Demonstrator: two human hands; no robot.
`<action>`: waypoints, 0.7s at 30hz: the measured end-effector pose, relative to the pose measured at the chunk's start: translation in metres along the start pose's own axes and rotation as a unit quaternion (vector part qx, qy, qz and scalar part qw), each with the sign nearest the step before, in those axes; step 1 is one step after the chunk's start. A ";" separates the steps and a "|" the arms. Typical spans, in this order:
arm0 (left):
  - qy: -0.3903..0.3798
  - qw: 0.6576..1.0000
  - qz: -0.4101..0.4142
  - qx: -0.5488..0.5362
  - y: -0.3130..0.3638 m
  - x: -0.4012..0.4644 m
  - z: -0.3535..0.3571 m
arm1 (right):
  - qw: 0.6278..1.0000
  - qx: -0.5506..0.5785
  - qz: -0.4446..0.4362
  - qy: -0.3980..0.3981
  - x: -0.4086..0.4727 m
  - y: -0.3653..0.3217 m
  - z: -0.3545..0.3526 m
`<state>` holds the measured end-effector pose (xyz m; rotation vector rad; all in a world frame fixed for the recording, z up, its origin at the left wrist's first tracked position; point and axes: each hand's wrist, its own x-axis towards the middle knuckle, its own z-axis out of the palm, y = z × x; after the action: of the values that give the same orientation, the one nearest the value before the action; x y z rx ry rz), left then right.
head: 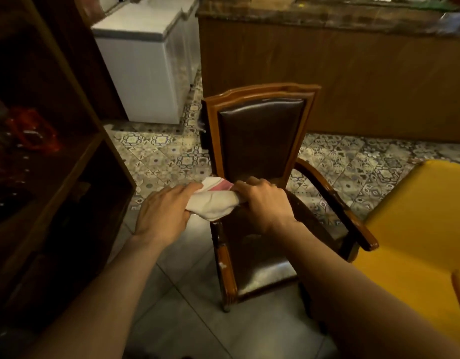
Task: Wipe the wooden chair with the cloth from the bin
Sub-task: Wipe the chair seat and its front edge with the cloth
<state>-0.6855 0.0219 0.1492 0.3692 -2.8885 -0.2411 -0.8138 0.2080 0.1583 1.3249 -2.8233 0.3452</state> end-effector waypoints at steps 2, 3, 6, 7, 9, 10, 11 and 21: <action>-0.015 1.000 0.002 -0.004 -0.008 -0.001 0.029 | 1.000 -0.001 0.012 -0.013 -0.002 0.004 0.029; -0.025 1.000 0.005 -0.009 -0.012 -0.002 0.044 | 1.000 -0.006 0.017 -0.024 -0.004 0.006 0.043; -0.054 0.998 0.010 -0.034 -0.023 -0.006 0.092 | 0.998 -0.013 0.018 -0.052 -0.008 0.012 0.090; -0.065 0.997 0.014 -0.037 -0.025 -0.009 0.108 | 0.998 -0.013 0.016 -0.060 -0.010 0.014 0.105; -0.086 0.995 0.021 -0.037 -0.027 -0.015 0.138 | 0.997 -0.019 0.010 -0.080 -0.015 0.017 0.134; -0.093 0.995 0.022 -0.037 -0.028 -0.018 0.154 | 0.996 -0.020 0.010 -0.088 -0.018 0.018 0.149; -0.099 0.994 0.023 -0.038 -0.029 -0.022 0.170 | 0.995 -0.020 0.012 -0.095 -0.020 0.019 0.164; -0.148 0.988 0.016 -0.029 -0.041 -0.037 0.286 | 0.980 0.066 0.003 -0.188 -0.037 0.027 0.270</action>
<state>-0.7092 0.0310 -0.1408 0.3002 -3.1656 -0.4047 -0.7866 0.1988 -0.1141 1.5563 -3.1571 0.3156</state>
